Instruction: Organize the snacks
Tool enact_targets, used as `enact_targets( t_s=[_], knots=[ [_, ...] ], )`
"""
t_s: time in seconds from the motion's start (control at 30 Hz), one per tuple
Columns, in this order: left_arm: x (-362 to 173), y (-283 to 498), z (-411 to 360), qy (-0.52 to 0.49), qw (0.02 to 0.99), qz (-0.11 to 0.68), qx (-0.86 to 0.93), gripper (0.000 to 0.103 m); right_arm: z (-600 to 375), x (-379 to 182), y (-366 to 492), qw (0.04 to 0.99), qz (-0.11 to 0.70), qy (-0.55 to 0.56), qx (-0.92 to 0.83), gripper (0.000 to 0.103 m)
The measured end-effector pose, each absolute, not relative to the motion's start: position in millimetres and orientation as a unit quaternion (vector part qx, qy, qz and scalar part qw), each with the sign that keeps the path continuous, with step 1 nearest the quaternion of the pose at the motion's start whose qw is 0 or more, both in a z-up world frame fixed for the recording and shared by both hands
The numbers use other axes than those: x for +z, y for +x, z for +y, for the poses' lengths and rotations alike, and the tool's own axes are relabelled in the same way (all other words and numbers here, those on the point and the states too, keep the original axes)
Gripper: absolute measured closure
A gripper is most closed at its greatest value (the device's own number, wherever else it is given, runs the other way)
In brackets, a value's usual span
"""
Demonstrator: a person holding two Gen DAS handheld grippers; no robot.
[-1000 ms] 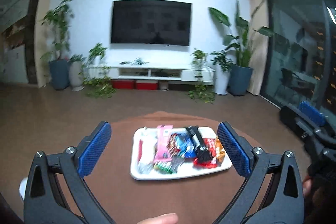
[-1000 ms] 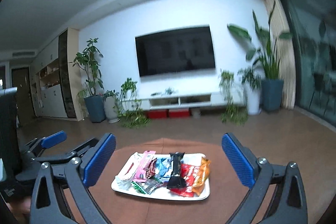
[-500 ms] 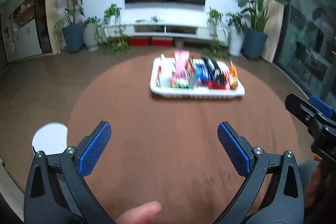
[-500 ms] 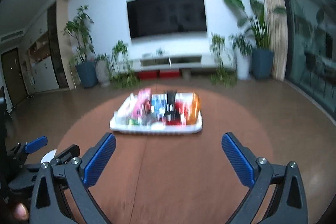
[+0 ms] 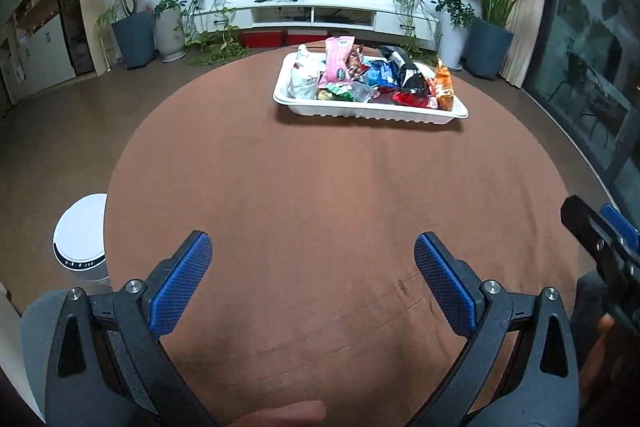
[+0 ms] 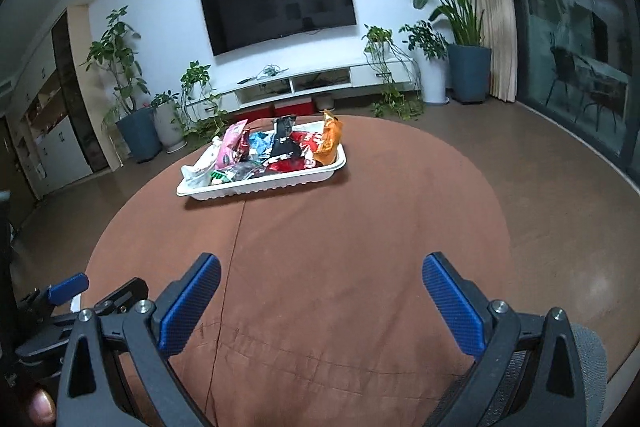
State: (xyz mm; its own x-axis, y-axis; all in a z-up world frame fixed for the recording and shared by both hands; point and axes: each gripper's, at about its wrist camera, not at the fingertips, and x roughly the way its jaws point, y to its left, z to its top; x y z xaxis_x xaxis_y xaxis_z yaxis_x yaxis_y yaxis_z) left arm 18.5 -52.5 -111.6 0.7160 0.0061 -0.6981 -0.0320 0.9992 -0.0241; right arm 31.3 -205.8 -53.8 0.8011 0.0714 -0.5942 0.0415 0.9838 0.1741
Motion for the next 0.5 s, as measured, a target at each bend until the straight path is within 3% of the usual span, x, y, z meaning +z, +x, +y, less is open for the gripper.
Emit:
enact_targets(
  t_s=[0.5],
  knots=[
    [-118,41,-45,-0.010,0.920,0.391,0.015,0.000,-190,-66,28,0.942,0.331,0.051,0.018,0.000]
  ],
)
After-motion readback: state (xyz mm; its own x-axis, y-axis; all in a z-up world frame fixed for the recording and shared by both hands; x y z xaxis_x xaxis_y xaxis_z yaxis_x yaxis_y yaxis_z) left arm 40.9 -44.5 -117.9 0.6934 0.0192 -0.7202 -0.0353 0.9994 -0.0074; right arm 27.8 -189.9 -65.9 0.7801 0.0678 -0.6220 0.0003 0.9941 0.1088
